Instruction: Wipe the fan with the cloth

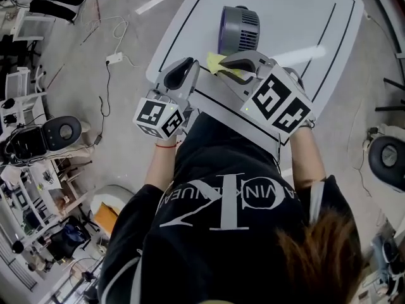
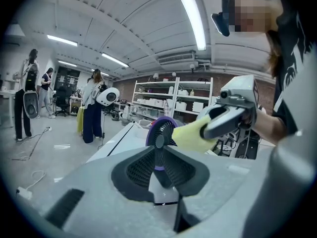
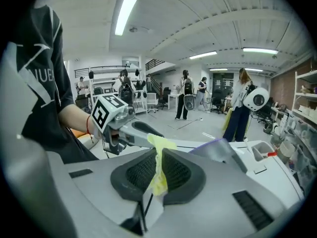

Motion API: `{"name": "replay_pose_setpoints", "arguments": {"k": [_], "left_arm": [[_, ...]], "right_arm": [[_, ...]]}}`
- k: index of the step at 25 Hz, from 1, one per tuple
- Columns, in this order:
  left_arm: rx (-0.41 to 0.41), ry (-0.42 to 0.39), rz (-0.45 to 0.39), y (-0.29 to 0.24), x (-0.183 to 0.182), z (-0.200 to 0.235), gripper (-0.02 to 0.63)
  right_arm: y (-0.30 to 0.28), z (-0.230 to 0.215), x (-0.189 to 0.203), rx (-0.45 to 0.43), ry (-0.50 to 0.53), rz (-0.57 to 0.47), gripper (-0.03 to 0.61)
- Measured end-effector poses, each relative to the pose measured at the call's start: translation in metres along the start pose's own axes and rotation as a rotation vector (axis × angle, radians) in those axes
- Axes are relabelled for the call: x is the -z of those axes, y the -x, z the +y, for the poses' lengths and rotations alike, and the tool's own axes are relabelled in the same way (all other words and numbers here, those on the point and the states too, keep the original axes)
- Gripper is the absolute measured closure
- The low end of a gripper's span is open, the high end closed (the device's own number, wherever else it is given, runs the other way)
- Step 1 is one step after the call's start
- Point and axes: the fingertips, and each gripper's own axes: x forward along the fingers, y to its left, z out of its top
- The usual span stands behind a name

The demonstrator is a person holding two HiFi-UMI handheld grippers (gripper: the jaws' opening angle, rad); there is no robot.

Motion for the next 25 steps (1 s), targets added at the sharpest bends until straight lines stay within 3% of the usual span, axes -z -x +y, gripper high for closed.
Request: {"name": "replay_pose_setpoints", "arguments": {"k": [4, 9, 16, 21, 25], "left_arm": [[0.006, -0.033, -0.003, -0.009, -0.007, 0.006, 0.552], [0.0, -0.098, -0.082, -0.035, -0.035, 0.029, 0.572], [0.067, -0.116, -0.1, -0.094, -0.066, 0.059, 0.571], [0.061, -0.103, -0.075, -0.116, -0.055, 0.078, 0.571], [0.059, -0.075, -0.064, -0.12, -0.049, 0.083, 0.571]], "right_arm": [[0.017, -0.029, -0.019, 0.105, 0.01, -0.038, 0.548], [0.021, -0.065, -0.038, 0.198, -0.018, -0.082, 0.547], [0.024, -0.125, -0.049, 0.322, -0.006, -0.026, 0.546], [0.021, -0.167, -0.045, 0.402, 0.011, 0.016, 0.546], [0.014, -0.184, -0.04, 0.409, 0.019, 0.062, 0.546]]}}
